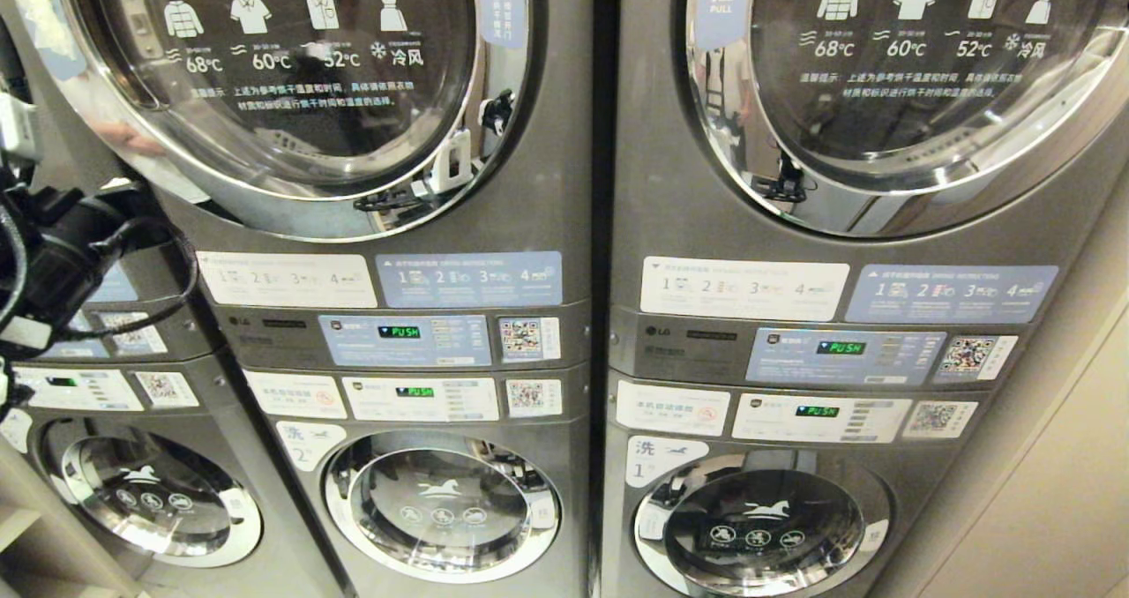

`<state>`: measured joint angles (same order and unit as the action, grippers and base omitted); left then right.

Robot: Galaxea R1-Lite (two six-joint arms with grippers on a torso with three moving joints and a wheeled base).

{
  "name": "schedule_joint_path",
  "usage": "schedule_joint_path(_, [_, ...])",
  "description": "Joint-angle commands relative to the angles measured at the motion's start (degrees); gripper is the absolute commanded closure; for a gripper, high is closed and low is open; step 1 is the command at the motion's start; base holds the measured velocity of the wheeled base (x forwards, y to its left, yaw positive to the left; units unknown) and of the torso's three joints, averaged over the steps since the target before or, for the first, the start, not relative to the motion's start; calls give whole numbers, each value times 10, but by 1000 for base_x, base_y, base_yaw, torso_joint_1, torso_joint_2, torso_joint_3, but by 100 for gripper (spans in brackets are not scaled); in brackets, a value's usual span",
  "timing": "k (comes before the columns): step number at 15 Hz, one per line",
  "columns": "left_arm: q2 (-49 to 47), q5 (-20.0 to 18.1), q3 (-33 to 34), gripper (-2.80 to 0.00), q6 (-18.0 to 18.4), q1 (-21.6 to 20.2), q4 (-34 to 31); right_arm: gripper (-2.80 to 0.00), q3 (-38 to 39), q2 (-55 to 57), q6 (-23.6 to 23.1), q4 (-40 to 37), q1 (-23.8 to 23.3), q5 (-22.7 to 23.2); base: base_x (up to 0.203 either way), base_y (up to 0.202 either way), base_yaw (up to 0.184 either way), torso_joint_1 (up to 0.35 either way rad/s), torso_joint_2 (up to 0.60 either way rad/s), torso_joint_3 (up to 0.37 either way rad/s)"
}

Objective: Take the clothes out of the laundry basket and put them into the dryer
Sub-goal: Close the dryer

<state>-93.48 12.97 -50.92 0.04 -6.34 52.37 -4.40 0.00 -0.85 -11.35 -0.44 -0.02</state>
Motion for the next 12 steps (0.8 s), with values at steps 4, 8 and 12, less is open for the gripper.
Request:
schedule_joint_path(4, [47,1,51,0,1,2,3,0,0,0,1,-1,0,-2,0,0,0,0,0,0])
schedule_joint_path(8, [78,1,96,0,0,1,3,0,0,0,0,-1,0,-2,0,0,0,0,0,0])
schedule_joint_path(12, [86,1,97,0,0,1,3,0,0,0,1,-1,0,-2,-1,1,22,2,1,0])
